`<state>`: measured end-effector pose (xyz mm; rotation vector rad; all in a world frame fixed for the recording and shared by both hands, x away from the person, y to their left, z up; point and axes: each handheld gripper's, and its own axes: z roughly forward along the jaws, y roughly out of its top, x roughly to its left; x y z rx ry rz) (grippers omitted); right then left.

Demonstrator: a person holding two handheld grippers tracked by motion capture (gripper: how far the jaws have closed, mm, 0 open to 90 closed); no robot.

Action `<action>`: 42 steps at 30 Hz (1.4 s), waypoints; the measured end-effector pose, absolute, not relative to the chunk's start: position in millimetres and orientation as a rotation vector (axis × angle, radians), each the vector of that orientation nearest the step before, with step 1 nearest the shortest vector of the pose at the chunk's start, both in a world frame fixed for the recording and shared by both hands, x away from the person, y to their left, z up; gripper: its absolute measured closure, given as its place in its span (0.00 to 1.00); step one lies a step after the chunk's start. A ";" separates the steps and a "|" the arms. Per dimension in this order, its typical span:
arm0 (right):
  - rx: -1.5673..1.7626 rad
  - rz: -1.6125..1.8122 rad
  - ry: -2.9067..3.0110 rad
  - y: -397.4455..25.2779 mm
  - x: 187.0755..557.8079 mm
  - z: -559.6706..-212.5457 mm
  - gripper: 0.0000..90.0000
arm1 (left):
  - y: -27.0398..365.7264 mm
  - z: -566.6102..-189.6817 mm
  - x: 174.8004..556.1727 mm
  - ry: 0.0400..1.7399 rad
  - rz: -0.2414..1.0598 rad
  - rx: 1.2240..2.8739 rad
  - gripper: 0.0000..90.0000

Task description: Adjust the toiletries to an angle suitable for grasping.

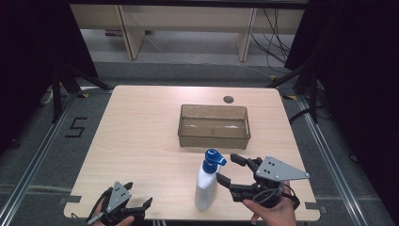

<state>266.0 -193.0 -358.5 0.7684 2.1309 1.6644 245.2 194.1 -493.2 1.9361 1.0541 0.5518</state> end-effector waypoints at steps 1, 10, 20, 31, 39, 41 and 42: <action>0.769 1.687 2.137 -191.4 266.4 -357.9 0.34 | 194.0 -493.4 245.4 1.053 0.551 1.936 0.17; 0.718 1.676 2.119 -184.6 271.7 -352.3 0.37 | 194.5 -493.3 245.5 1.051 0.555 1.939 0.17; 0.700 1.683 2.130 -173.6 276.1 -353.0 0.38 | 193.8 -492.7 245.8 1.044 0.549 1.937 0.17; 0.644 1.675 2.140 -166.2 281.4 -352.8 0.43 | 191.4 -492.1 247.2 1.041 0.549 1.942 0.17; 0.607 1.703 2.142 -161.2 287.3 -353.3 0.54 | 189.6 -491.9 247.9 1.035 0.545 1.941 0.17; 0.611 1.724 2.154 -159.8 286.4 -354.0 0.58 | 190.2 -492.0 247.7 1.033 0.549 1.948 0.17; 0.590 1.716 2.144 -159.4 287.1 -354.1 0.59 | 190.6 -491.2 247.0 1.039 0.550 1.952 0.17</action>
